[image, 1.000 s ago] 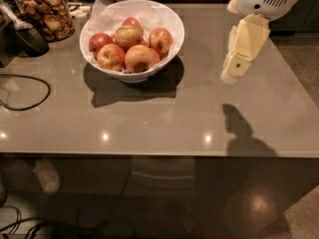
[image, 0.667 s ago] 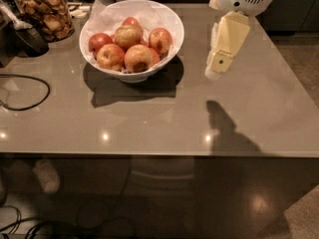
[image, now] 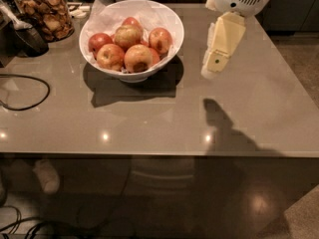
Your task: Pick apple from white bowl
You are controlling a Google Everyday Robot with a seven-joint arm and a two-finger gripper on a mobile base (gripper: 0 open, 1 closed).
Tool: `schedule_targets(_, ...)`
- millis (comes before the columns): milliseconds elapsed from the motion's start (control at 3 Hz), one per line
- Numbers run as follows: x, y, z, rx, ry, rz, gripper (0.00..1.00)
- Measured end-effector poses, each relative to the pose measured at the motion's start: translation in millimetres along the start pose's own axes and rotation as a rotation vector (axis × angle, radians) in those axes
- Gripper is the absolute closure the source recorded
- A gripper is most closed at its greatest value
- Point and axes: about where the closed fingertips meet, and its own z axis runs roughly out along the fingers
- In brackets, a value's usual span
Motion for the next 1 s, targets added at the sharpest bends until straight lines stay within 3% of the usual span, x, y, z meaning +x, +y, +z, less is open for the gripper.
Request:
schedule_targets(333,-7,-10,16,-0.034,0.010,-0.001,0.00)
schedule_targets(667,-15,-17,28,-0.058,0.011,0.005,0.09)
schedule_targets(1000,-21,-18,35,-0.072,0.013,0.015,0.09)
